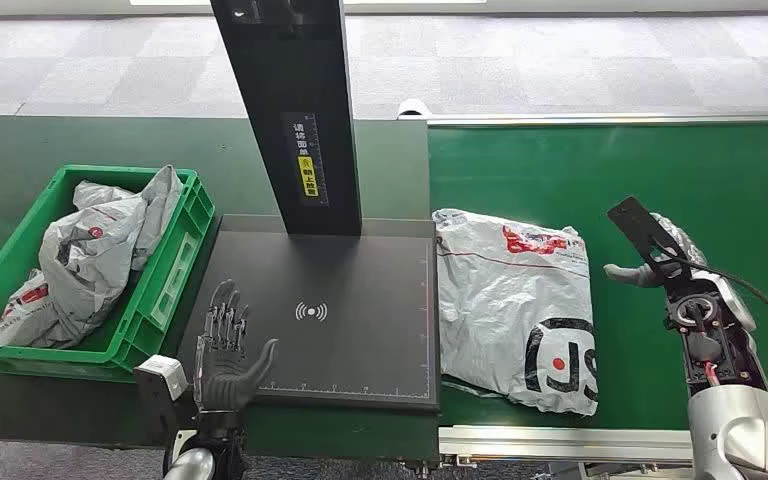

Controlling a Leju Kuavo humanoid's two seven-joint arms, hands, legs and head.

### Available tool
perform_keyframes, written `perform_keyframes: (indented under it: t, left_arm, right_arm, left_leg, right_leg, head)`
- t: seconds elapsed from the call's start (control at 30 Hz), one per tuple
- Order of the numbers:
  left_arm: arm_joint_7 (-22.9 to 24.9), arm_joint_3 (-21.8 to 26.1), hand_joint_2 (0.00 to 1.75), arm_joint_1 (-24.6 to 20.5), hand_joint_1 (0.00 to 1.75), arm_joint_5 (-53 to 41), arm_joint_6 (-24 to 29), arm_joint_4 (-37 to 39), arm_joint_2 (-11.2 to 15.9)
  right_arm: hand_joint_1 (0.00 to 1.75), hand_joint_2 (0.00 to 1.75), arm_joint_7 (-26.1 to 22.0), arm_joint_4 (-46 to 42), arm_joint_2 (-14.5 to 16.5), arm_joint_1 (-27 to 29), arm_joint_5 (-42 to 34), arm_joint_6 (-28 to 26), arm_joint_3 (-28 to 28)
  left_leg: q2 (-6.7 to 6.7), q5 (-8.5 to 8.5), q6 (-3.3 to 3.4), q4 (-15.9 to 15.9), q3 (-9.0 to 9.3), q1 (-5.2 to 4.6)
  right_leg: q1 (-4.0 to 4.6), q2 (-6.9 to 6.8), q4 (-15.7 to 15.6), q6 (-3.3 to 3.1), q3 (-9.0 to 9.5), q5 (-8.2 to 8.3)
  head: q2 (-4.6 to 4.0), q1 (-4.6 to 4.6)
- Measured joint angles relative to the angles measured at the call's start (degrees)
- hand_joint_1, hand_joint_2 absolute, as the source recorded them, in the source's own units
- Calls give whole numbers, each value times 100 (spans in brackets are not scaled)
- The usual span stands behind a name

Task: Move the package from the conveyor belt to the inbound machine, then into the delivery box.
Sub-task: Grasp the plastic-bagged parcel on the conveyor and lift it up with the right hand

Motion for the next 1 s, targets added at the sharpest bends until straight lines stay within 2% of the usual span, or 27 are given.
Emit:
perform_keyframes:
  t: [0.23,0.57,0.6,0.7,0.73,0.83,1.0]
  left_arm:
    - [65,-9,175,-17,0,31,9,0,8]
    - [100,-18,175,-22,0,74,23,0,24]
    - [109,-23,175,-29,0,74,23,1,24]
    - [142,-33,175,-80,0,74,18,16,24]
    - [153,-35,175,-105,0,74,15,28,23]
    - [167,-44,175,-169,0,74,3,76,22]
    - [169,-91,175,-208,0,74,-4,139,26]
  right_arm:
    - [0,175,92,674,139,-121,73,382,367]
    - [0,175,192,1005,152,-126,79,694,515]
    - [9,175,234,1032,151,-126,87,801,524]
    - [139,175,345,1115,139,-112,103,1276,551]
    - [174,175,361,1140,131,-100,99,1427,561]
    - [175,175,341,1190,95,-67,60,1707,576]
    - [175,175,263,1221,25,-49,12,1790,578]
  left_leg:
    - [-1,-1,0,0,-11,-1]
    - [-1,-1,0,1,-9,-3]
    - [-1,-1,0,1,-9,-3]
    - [-1,-1,0,1,-8,-3]
    - [-1,-1,0,1,-8,-3]
    - [0,-1,0,1,-9,-3]
    - [3,-1,1,2,-8,-3]
  right_leg:
    - [-1,-2,0,2,-8,-2]
    - [-4,-1,0,2,-9,-1]
    - [-4,-1,0,2,-10,-1]
    - [-3,0,0,2,-12,-1]
    - [-3,0,0,2,-12,-1]
    - [-4,0,-1,2,-11,-1]
    - [-4,0,-1,2,-11,-1]
  head:
    - [0,0]
    - [0,-1]
    - [0,-1]
    - [0,0]
    - [0,0]
    - [0,-1]
    - [0,-1]
